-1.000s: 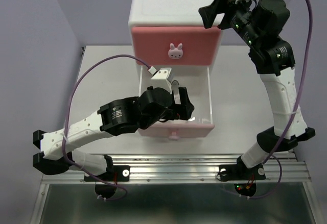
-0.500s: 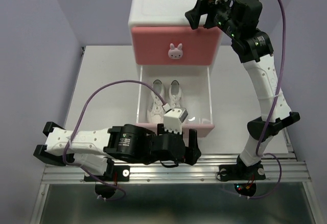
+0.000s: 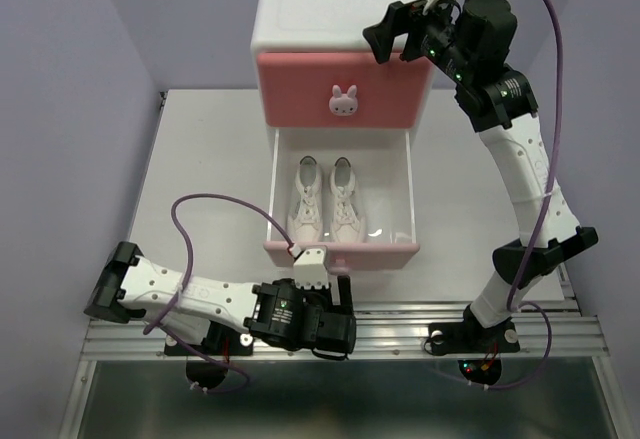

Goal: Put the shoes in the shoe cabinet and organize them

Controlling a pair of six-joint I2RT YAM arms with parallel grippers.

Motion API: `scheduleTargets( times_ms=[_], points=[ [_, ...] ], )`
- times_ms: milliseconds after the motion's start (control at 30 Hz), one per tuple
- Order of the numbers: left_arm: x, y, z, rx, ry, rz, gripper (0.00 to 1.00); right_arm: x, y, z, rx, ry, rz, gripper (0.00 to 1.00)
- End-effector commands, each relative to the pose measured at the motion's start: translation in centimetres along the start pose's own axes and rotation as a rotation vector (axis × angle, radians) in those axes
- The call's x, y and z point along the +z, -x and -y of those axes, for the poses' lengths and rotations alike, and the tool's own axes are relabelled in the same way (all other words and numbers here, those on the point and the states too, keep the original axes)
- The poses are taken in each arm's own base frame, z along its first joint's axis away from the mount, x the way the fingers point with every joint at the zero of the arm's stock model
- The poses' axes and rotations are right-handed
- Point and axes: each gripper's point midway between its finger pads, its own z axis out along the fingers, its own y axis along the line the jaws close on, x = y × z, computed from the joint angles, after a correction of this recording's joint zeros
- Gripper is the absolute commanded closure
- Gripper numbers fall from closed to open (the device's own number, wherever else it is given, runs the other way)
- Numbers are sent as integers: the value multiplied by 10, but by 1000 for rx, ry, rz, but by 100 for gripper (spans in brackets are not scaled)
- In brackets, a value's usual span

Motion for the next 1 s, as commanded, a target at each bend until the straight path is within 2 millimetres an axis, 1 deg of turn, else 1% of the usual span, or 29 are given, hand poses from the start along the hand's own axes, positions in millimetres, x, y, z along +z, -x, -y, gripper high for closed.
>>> scheduleTargets(
  times_ms=[0, 133, 167, 233, 333, 433, 500, 533, 633, 800, 833, 867, 967],
  points=[
    [10, 36, -5, -87, 3, 206, 1, -3, -80, 1, 107, -6, -260, 0],
    [19, 41, 2, -36, -1, 267, 1, -2, -85, 3, 90, -8, -267, 0],
    [23, 40, 3, -14, 11, 278, 1, -2, -84, 4, 90, -12, -264, 0],
    [27, 45, 4, 26, 31, 302, 1, -3, -82, 4, 86, -14, -259, 0],
    [31, 46, 12, 81, 29, 312, 1, -3, -83, 9, 75, -43, -259, 0],
    [34, 46, 11, 76, 42, 327, 1, -9, -86, 12, 57, -58, -268, 0],
    [36, 49, 5, 77, 71, 349, 1, -11, -92, 13, 54, -59, -282, 0],
    [36, 50, 5, 75, 77, 359, 1, -14, -90, 12, 53, -59, -279, 0],
    [43, 57, 3, 100, 98, 395, 1, -16, -90, 9, 56, -42, -279, 0],
    [60, 74, 1, 144, 128, 444, 1, -16, -88, 8, 57, -38, -272, 0],
    [64, 80, -1, 134, 140, 452, 1, -16, -90, 9, 57, -40, -275, 0],
    [64, 83, 3, 107, 119, 452, 1, -16, -91, 9, 58, -41, -278, 0],
    [68, 93, -3, 124, 113, 475, 2, -17, -92, 9, 58, -39, -281, 0]
  ],
)
